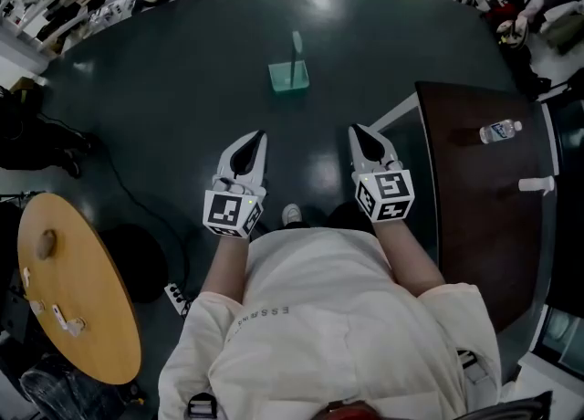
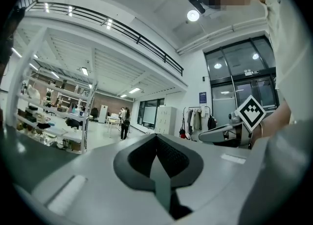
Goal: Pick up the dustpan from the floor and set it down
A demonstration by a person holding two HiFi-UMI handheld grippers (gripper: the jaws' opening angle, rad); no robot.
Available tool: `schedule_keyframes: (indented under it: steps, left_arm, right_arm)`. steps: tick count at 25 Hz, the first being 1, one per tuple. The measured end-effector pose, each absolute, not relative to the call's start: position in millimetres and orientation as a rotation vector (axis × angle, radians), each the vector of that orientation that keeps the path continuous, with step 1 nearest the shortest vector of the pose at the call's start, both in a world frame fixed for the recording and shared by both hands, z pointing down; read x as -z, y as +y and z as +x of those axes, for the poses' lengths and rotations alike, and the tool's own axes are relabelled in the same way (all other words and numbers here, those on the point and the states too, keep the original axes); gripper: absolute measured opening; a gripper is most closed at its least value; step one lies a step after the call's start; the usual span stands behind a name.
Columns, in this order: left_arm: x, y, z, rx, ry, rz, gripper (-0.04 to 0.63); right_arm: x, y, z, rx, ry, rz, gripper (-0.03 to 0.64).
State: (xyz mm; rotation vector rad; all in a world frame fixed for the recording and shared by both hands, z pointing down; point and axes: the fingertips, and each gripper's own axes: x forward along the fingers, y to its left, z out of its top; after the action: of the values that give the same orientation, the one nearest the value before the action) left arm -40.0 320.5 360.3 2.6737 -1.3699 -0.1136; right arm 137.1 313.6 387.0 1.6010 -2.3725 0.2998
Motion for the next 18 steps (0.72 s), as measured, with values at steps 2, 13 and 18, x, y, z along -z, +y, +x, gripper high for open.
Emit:
schedule_keyframes:
  steps: [2, 13, 18]
  left_arm:
    - [-361, 315, -45, 0.116, -1.387, 2.657, 0.014]
    - [-384, 256, -65, 0.069, -1.466, 2.566, 0.014]
    - [-395, 193, -76, 0.013, -1.503, 2.523, 0.014]
  right_arm:
    - [-387, 309, 137, -0.286, -2.358, 1.603, -0.008]
    - [-415, 244, 130, -0.369, -2.333, 1.563, -0.008]
    - [-436, 169, 126, -0.446, -2.328, 1.531, -0.008]
